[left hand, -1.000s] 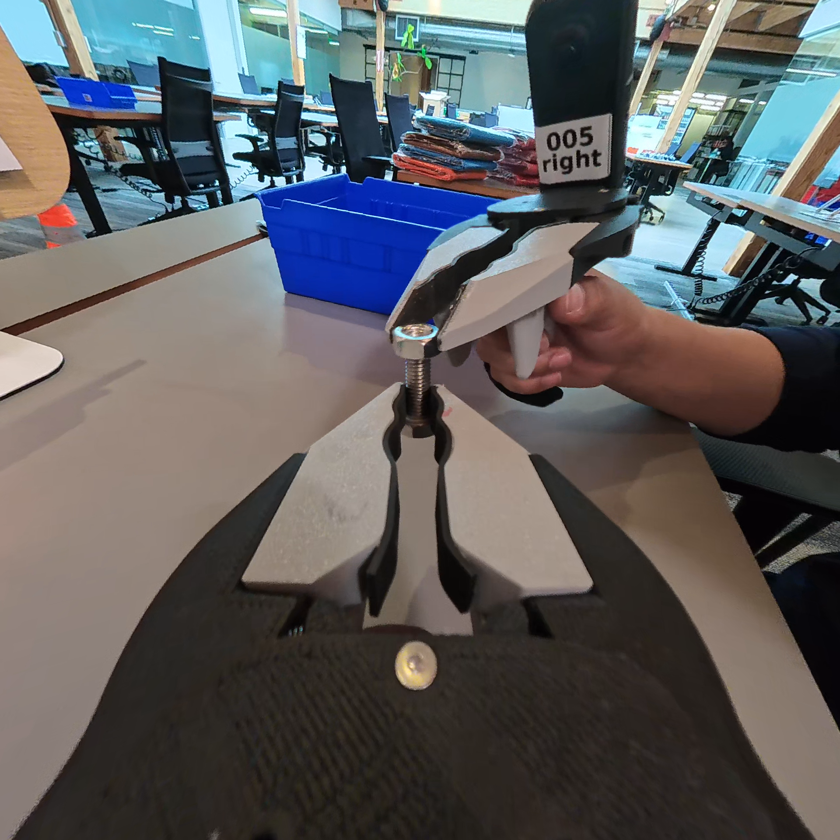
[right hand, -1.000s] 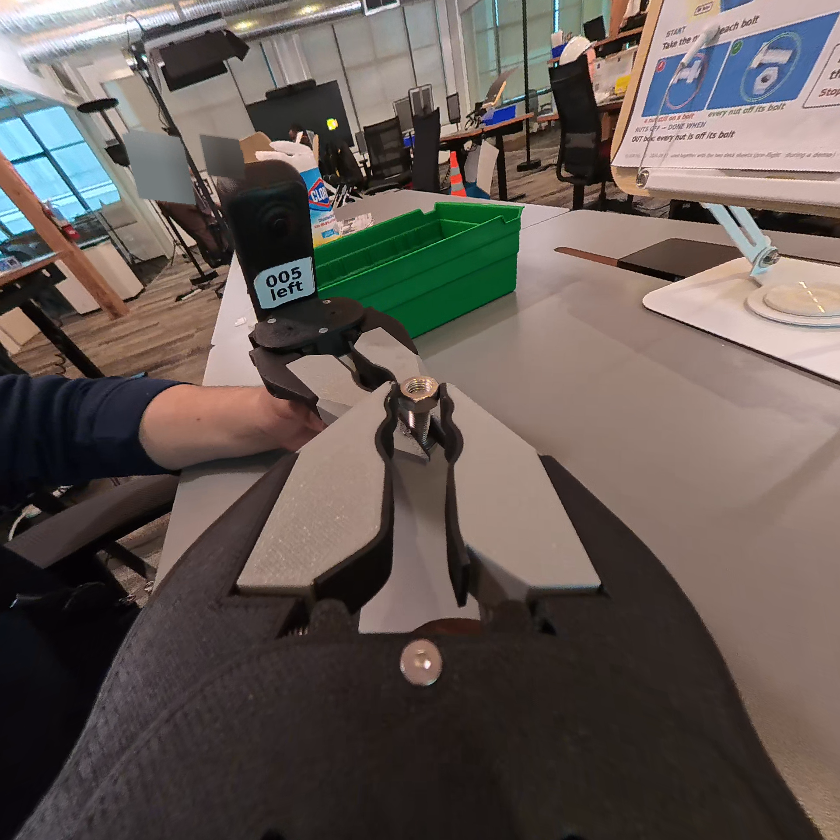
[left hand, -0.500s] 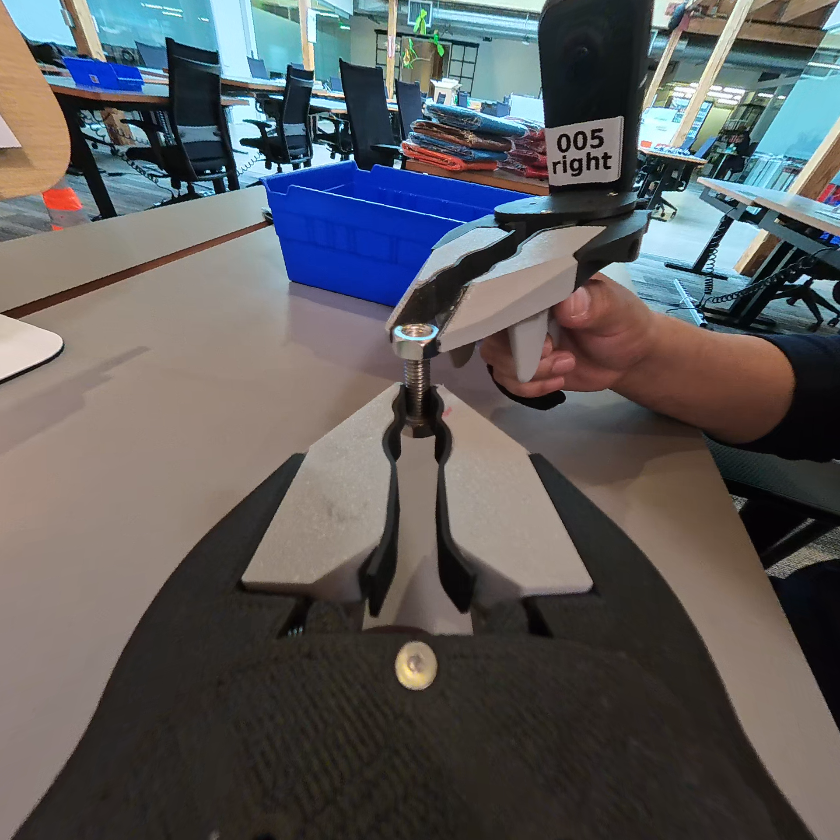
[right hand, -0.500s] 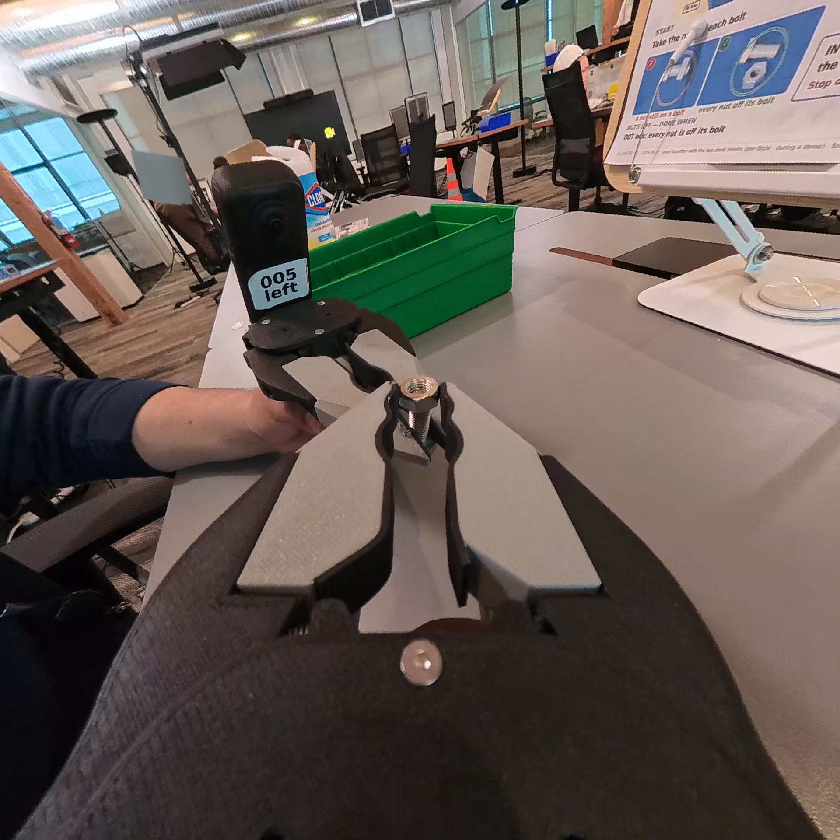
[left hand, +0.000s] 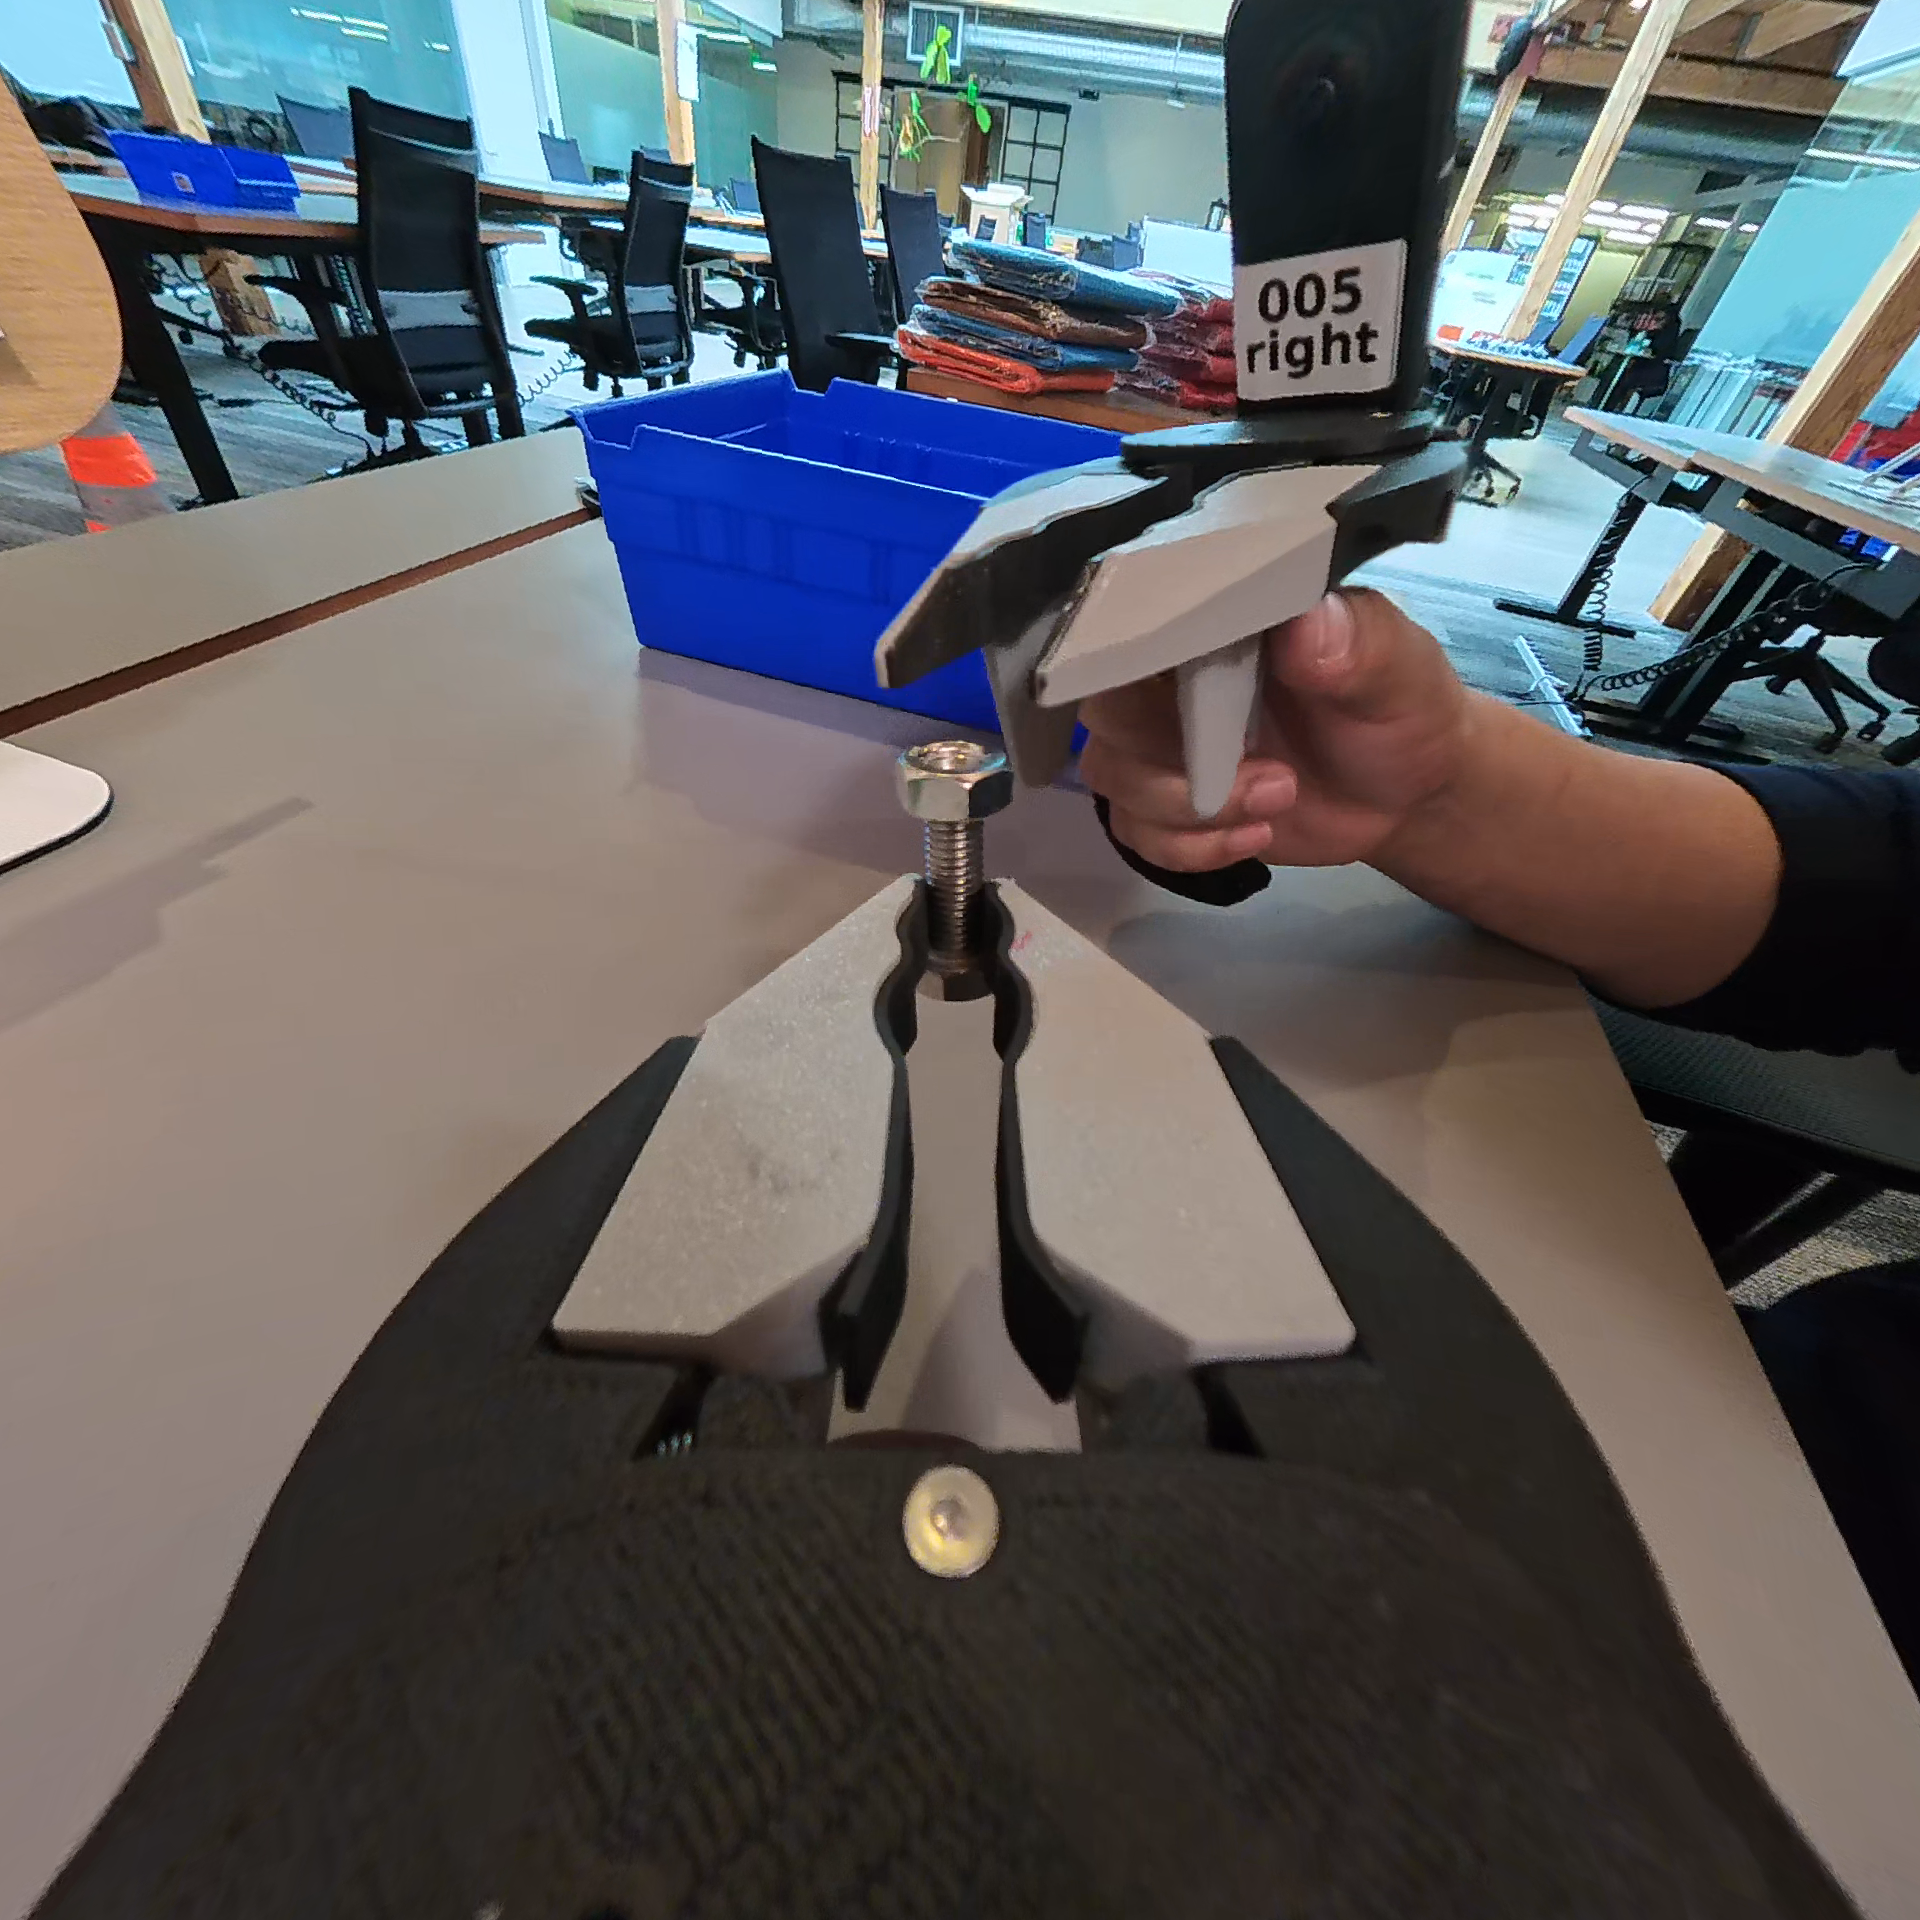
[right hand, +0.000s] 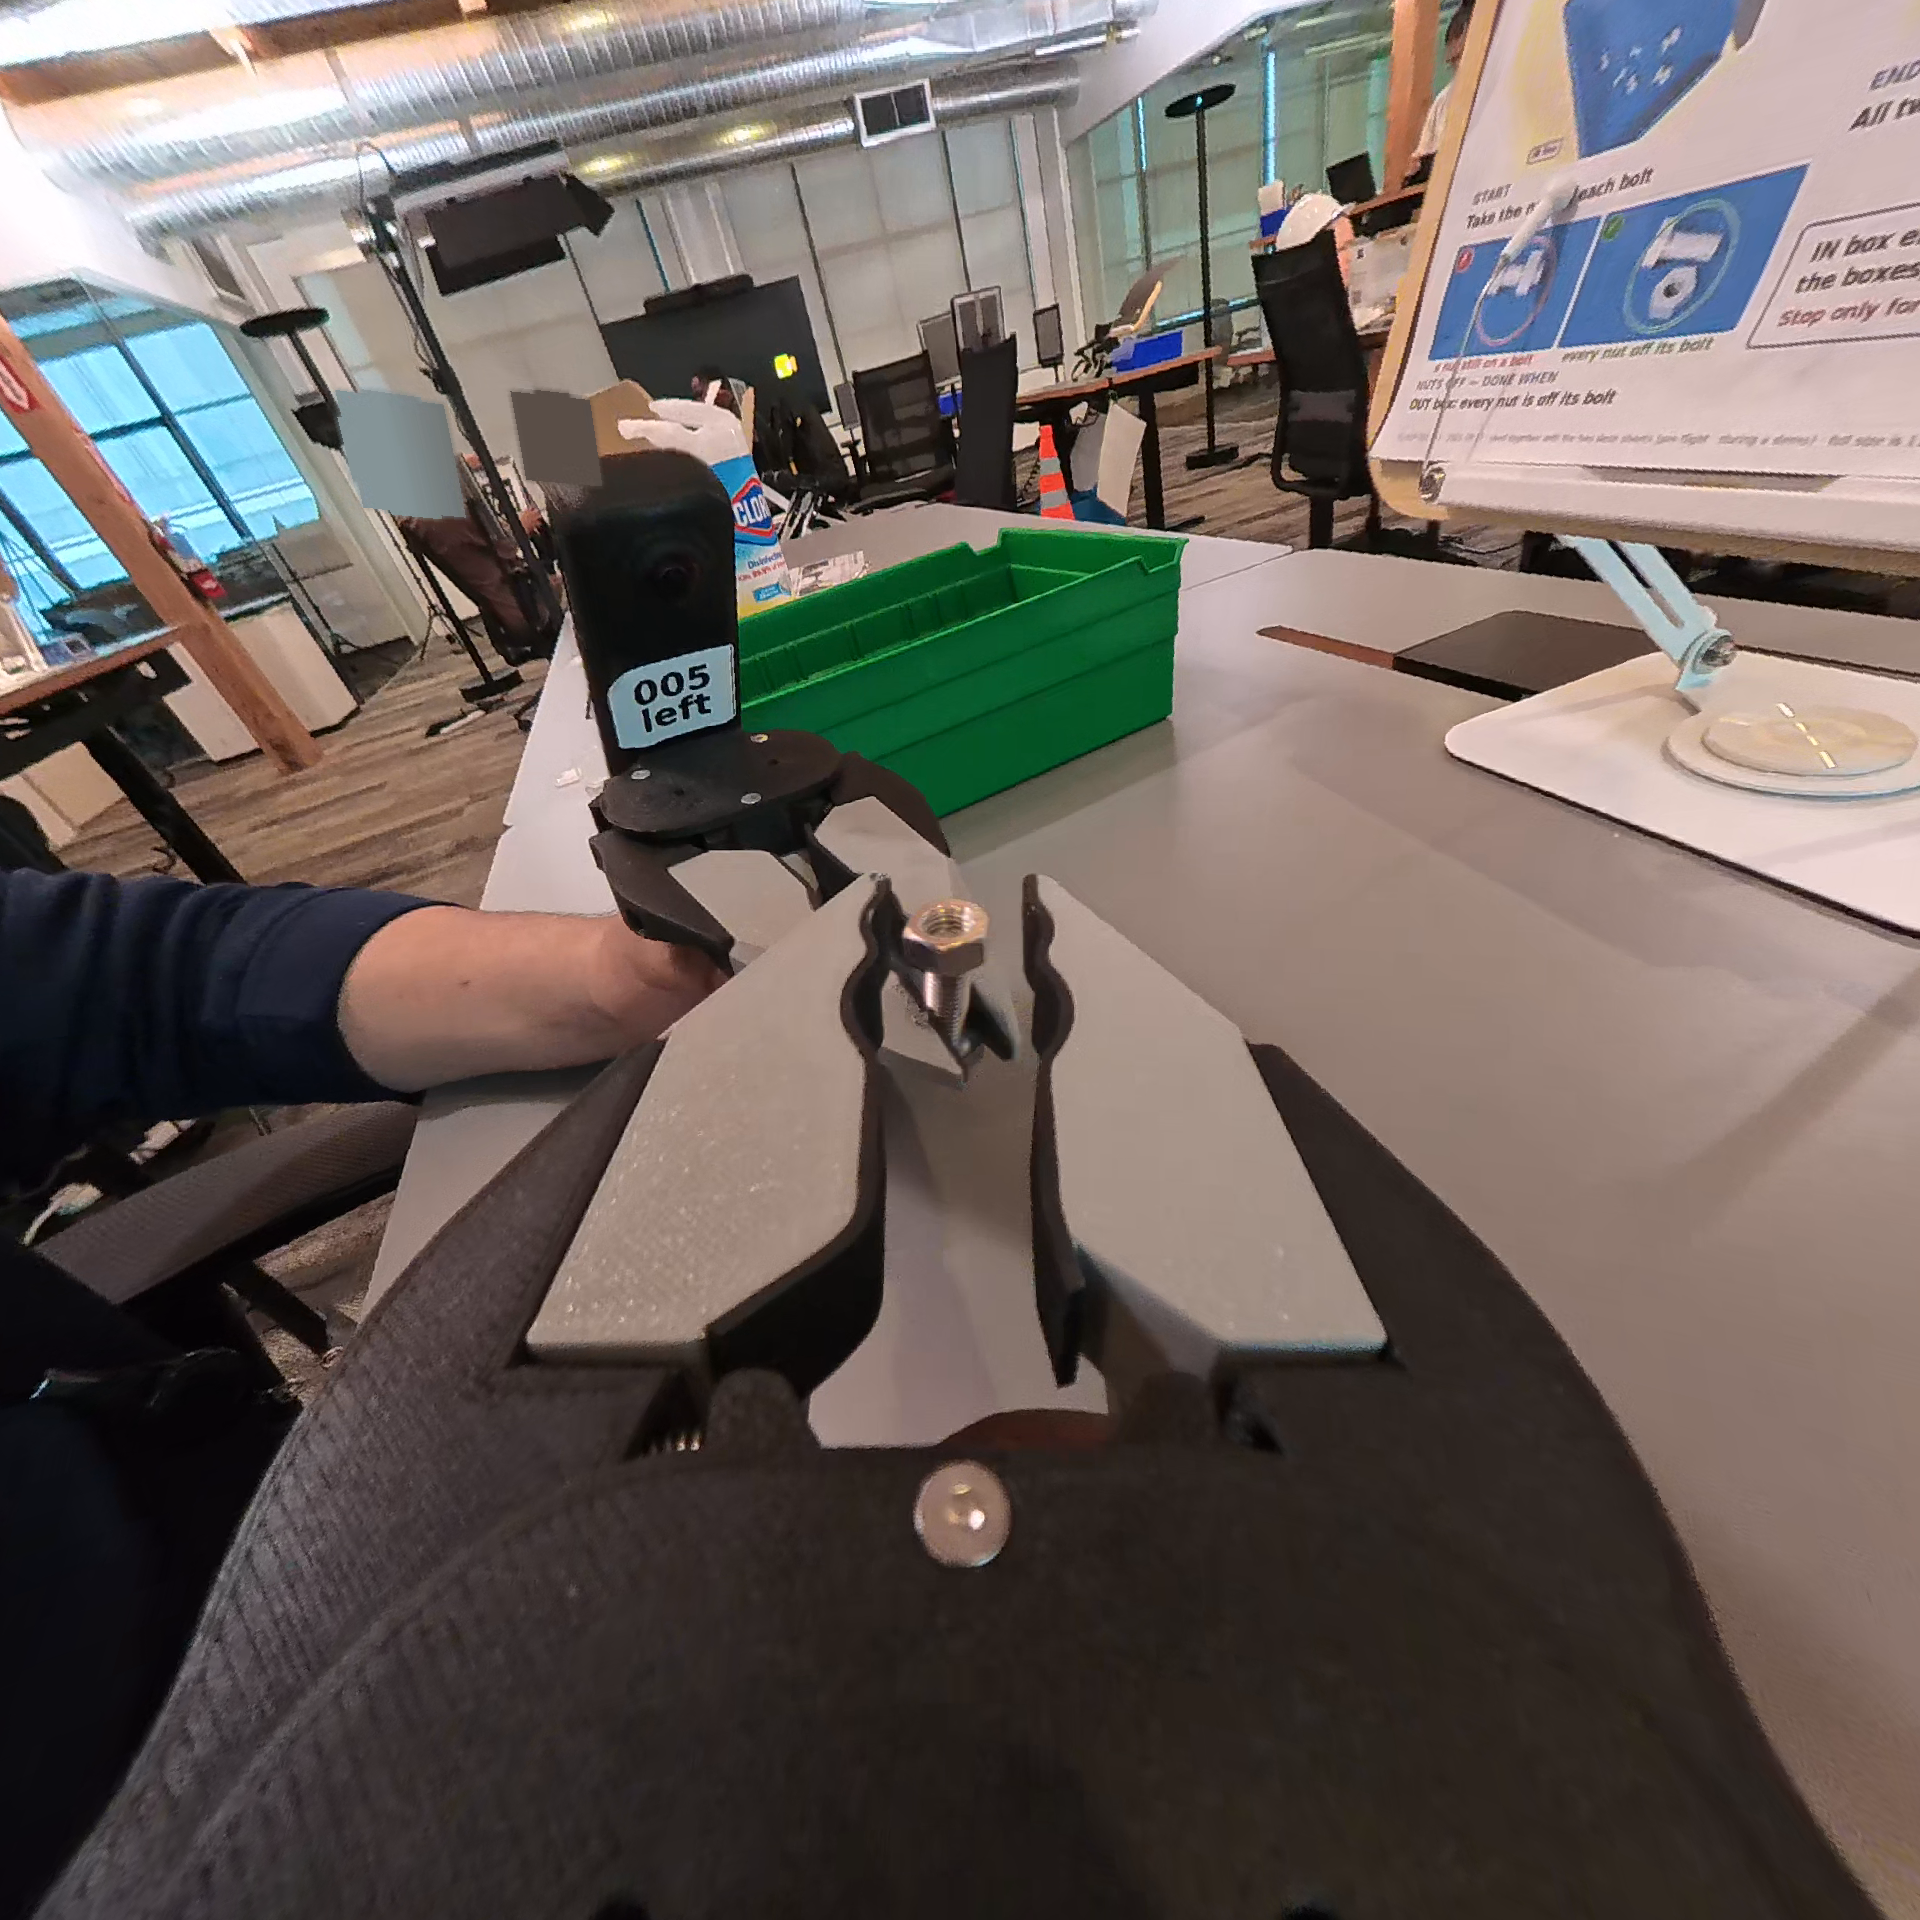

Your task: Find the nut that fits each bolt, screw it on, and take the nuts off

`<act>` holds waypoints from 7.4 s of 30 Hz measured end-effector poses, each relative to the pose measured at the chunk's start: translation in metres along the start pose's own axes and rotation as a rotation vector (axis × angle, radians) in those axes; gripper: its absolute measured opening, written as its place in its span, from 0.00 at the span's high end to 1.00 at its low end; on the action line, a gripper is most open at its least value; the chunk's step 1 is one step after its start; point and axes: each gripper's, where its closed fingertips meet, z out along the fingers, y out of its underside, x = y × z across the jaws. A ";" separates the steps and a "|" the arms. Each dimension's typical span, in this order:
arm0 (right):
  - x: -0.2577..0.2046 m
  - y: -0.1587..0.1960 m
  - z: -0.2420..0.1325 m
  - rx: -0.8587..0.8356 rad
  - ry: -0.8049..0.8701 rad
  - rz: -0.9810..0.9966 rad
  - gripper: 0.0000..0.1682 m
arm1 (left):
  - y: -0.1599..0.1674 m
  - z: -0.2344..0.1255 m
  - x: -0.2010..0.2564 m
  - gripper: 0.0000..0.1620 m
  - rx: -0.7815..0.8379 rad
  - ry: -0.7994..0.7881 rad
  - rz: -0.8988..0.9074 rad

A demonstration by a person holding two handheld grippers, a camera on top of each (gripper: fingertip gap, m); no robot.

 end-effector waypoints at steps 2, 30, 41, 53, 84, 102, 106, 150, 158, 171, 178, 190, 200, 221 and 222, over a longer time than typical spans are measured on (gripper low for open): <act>0.001 -0.002 -0.004 0.004 -0.003 -0.005 0.87 | -0.001 0.000 0.002 0.96 0.006 0.011 0.002; -0.082 0.015 -0.019 -0.098 -0.427 -0.201 0.91 | -0.004 -0.020 0.085 0.96 0.031 0.504 0.092; -0.088 0.008 -0.021 -0.036 -0.453 -0.211 0.91 | -0.013 -0.025 0.091 0.96 0.079 0.548 0.052; -0.068 0.006 -0.014 -0.042 -0.329 -0.198 0.91 | -0.015 -0.017 0.070 0.96 0.075 0.401 0.060; -0.008 0.016 0.005 -0.032 0.239 -0.041 0.91 | 0.001 0.002 0.009 0.96 -0.039 -0.049 0.108; -0.013 0.010 0.001 0.012 0.179 -0.038 0.82 | -0.001 0.001 0.014 0.96 -0.020 0.021 0.056; -0.019 0.000 -0.010 0.025 0.104 -0.084 0.81 | -0.005 -0.001 0.019 0.96 0.003 0.065 0.038; -0.043 0.011 0.002 -0.051 -0.102 -0.088 0.71 | -0.009 -0.003 0.040 0.96 0.035 0.207 0.012; -0.042 0.009 -0.006 -0.019 -0.080 -0.121 0.79 | -0.012 -0.010 0.010 0.96 0.045 0.118 -0.076; -0.044 0.014 -0.004 -0.007 -0.118 -0.029 0.82 | -0.002 -0.010 -0.009 0.96 0.010 0.061 -0.148; -0.023 0.019 0.005 -0.034 -0.050 0.061 0.71 | -0.003 -0.001 0.022 0.96 0.002 0.171 -0.123; -0.013 0.016 -0.003 -0.010 -0.060 0.148 0.73 | -0.002 0.000 0.016 0.96 -0.013 0.113 -0.098; -0.024 0.004 -0.010 0.053 -0.107 0.110 0.83 | -0.001 -0.003 -0.005 0.96 0.019 0.044 -0.185; -0.011 0.020 0.000 -0.025 -0.020 0.088 0.80 | -0.005 0.003 0.012 0.96 0.010 0.082 -0.151; -0.012 0.021 0.001 -0.034 -0.021 0.080 0.80 | -0.004 0.004 0.013 0.96 0.006 0.086 -0.151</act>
